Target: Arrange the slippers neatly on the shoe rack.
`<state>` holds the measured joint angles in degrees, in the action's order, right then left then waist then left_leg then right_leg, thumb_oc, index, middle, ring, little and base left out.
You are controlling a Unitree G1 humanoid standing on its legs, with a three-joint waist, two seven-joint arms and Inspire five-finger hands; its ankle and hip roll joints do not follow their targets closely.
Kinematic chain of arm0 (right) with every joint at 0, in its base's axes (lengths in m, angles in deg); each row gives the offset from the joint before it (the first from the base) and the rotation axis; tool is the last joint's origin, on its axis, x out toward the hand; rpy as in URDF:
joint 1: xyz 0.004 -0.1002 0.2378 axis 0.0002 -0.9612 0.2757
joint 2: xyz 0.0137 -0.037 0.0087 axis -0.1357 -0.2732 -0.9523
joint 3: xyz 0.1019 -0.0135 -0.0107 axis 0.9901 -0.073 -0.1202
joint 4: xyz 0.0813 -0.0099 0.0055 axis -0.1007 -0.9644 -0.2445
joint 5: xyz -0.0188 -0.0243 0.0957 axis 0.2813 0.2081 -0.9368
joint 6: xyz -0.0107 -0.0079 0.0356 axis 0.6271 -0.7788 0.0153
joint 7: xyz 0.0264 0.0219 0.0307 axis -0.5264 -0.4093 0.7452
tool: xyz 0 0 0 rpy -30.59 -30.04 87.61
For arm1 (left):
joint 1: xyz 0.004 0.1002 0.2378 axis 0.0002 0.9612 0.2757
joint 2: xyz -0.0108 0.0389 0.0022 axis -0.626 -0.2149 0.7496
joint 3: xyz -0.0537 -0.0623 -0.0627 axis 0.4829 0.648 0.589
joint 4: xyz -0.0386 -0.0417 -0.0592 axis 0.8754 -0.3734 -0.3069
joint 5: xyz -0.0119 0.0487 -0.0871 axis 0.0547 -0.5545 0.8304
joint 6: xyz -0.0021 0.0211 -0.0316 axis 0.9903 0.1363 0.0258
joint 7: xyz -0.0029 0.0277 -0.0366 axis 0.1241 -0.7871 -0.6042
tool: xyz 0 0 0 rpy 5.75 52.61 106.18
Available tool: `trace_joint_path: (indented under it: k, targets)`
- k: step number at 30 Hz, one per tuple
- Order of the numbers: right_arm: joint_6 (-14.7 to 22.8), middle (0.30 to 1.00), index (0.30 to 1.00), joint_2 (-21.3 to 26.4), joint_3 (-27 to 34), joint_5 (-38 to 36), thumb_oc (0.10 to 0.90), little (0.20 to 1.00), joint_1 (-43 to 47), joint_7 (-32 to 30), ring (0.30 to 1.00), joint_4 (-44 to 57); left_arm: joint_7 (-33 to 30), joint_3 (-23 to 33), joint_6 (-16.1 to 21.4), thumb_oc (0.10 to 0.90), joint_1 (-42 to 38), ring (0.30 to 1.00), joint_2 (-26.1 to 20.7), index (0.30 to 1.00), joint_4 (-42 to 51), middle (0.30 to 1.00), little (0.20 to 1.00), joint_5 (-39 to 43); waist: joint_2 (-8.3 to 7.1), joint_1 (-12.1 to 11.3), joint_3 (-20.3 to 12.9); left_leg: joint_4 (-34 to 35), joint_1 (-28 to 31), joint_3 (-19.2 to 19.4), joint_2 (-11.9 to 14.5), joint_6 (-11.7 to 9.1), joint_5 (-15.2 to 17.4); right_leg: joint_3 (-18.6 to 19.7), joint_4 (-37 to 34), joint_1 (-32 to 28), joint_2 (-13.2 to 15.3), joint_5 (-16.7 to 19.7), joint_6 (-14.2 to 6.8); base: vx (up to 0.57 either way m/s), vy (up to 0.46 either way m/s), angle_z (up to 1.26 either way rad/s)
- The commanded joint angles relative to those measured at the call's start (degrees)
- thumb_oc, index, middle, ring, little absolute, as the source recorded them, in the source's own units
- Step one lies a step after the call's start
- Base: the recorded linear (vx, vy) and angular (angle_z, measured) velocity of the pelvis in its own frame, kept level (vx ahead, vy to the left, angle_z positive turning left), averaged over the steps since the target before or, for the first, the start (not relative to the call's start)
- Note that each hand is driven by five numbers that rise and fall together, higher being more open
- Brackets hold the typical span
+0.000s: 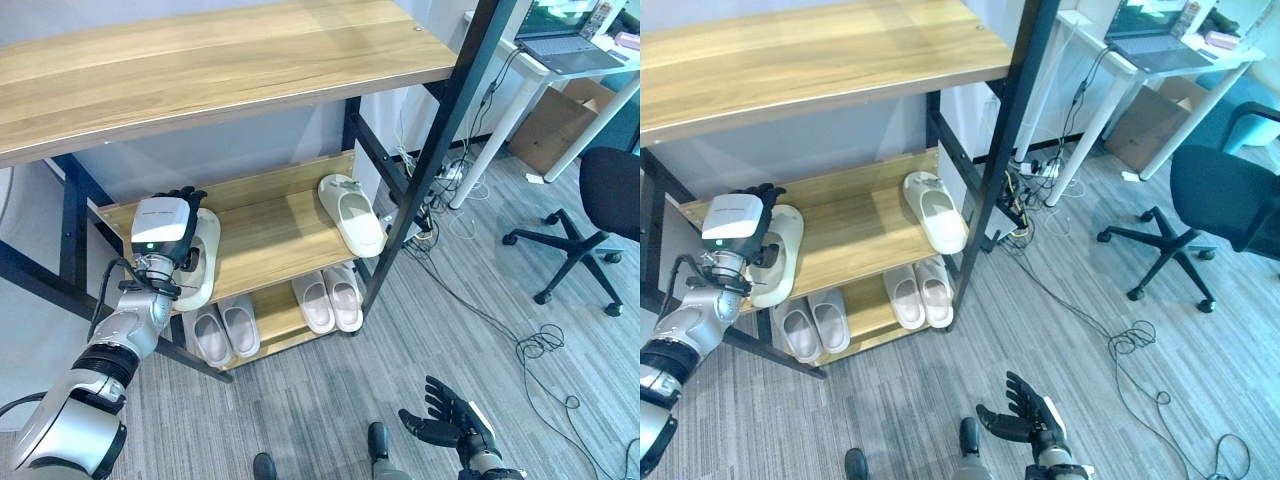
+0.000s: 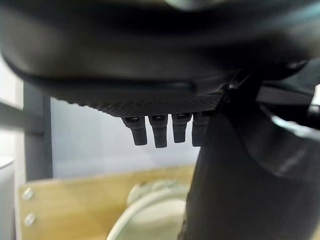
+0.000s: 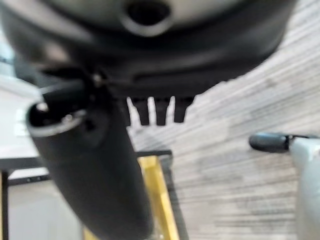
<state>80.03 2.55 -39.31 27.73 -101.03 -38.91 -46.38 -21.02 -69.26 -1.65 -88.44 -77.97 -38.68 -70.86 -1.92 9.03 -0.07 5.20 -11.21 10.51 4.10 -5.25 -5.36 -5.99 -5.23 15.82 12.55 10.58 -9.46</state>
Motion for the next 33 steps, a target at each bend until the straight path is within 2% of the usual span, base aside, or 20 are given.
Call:
trace_joint_path:
  k: [1,2,3,6,8,12,13,17,19,28,29,33]
  targets:
    - [4.94,0.9,0.9,3.16,2.25,-0.59,0.8,0.9,2.63,-0.89,0.9,3.96,-4.45,2.55,-0.61,0.576,-12.4,0.564,0.35,0.564,-7.68,0.564,0.564,5.23,1.82,-0.57,0.47,-0.2,-1.57,0.56,-5.94,4.35,7.24,-2.27,0.23,0.56,-0.95,-1.83,-4.77,0.0,-0.004,-0.03]
    - [4.93,0.9,0.9,3.13,2.31,-0.58,0.8,0.9,2.62,-0.91,0.9,3.97,-4.52,2.39,-0.53,0.419,-12.61,0.328,0.43,0.328,-7.9,0.328,0.328,5.28,1.82,-0.63,0.44,-0.2,-1.65,0.55,-5.94,4.35,7.23,-2.28,0.23,0.62,-0.95,-1.83,-4.77,0.0,0.0,0.0]
    - [5.03,0.9,0.9,3.38,2.08,-0.42,0.8,0.9,2.95,-1.25,0.9,3.88,-4.26,1.44,-0.43,0.4,-13.91,0.3,1.46,0.3,-12.06,0.3,0.3,6.68,1.78,-0.24,0.32,-0.2,-1.93,0.58,-5.91,4.32,7.14,-2.18,0.23,1.04,-0.97,-1.69,-4.79,0.0,0.0,0.0]
    - [5.39,0.9,0.9,4.03,2.07,-0.4,0.8,0.9,3.81,-1.72,0.9,3.95,-4.07,-0.07,0.03,0.4,-16.13,0.3,2.87,0.3,-16.55,0.3,0.3,8.39,1.68,0.45,0.25,-0.2,-2.64,0.88,-5.69,4.21,6.95,-2.06,0.23,1.93,-1.04,-1.55,-4.84,0.0,0.0,0.0]
    - [5.65,0.9,0.9,4.12,2.36,-0.57,0.8,0.9,3.66,-2.02,0.9,4.2,-4.7,0.06,0.52,0.4,-16.56,0.3,3.51,0.3,-16.01,0.3,0.3,9.39,1.61,0.67,0.23,-0.2,-2.9,1.1,-5.57,4.15,6.93,-2.0,0.23,2.34,-1.11,-1.52,-4.87,0.0,0.0,0.0]
    - [5.54,0.9,0.9,4.14,2.38,1.15,0.8,0.9,4.12,-3.54,0.9,1.81,-6.57,1.84,0.53,0.4,-15.81,0.3,6.17,0.3,-11.44,0.3,0.3,10.3,1.65,0.15,0.42,-0.2,-3.38,0.5,-5.56,4.16,6.67,-2.71,0.23,2.44,-0.96,-1.83,-4.69,0.0,-0.042,-0.01]
    - [5.57,0.9,0.9,4.05,2.83,1.45,0.8,0.9,3.17,-4.08,0.9,1.74,-7.7,2.44,0.56,0.4,-14.73,0.3,7.83,0.3,-6.93,0.3,0.3,9.54,1.64,0.21,0.61,-0.2,-3.44,0.3,-5.57,4.15,6.55,-2.89,0.23,2.43,-0.92,-1.93,-4.6,0.01,-0.04,0.05]
    - [5.67,0.9,0.9,4.57,3.51,1.7,0.8,0.9,2.64,-4.39,0.9,2.99,-8.05,1.43,0.27,0.4,-14.65,0.3,7.86,0.3,-1.52,0.3,0.3,7.01,1.96,0.55,0.85,-0.2,-3.55,0.37,-5.4,4.08,6.51,-2.86,0.23,2.54,-0.95,-2.0,-4.49,0.0,-0.029,0.01]
    - [5.52,0.9,0.9,5.31,3.63,2.2,0.8,0.9,2.9,-4.79,0.9,3.73,-8.32,0.2,-0.5,0.4,-15.42,0.3,9.29,0.3,2.19,0.3,0.3,4.45,2.37,0.7,1.02,-0.2,-3.62,0.42,-5.24,4.04,6.55,-2.63,0.23,2.74,-1.12,-2.38,-4.24,0.01,-0.032,-0.04]
    - [5.11,0.9,0.9,6.96,2.77,1.63,0.8,0.9,4.99,-5.52,0.9,5.34,-8.73,-1.83,-2.5,0.4,-20.15,0.3,14.05,0.3,1.38,0.3,0.3,2.91,3.28,1.25,1.61,-0.2,-4.41,0.84,-4.33,3.66,6.11,-1.9,0.23,3.88,-1.84,-3.43,-3.62,0.0,-0.053,-0.06]
    - [5.25,0.9,0.9,7.34,2.3,1.43,0.8,0.9,5.83,-5.8,0.9,5.47,-9.36,-2.74,-3.9,0.4,-22.04,0.3,14.56,0.3,-0.34,0.3,0.3,1.65,3.43,1.47,1.66,-0.2,-4.77,0.93,-4.02,3.55,5.89,-1.58,0.23,4.3,-2.15,-3.56,-3.46,0.0,-0.043,-0.07]
    - [5.44,0.9,0.9,8.17,1.23,1.06,0.8,0.9,6.86,-6.47,0.9,5.66,-9.86,-4.29,-4.82,0.4,-25.62,0.3,16.03,0.3,-4.93,0.3,0.3,2.09,3.59,2.16,2.0,-0.2,-5.3,1.38,-3.29,3.29,5.55,-0.93,0.23,5.23,-2.82,-3.86,-3.19,0.0,-0.064,-0.02]
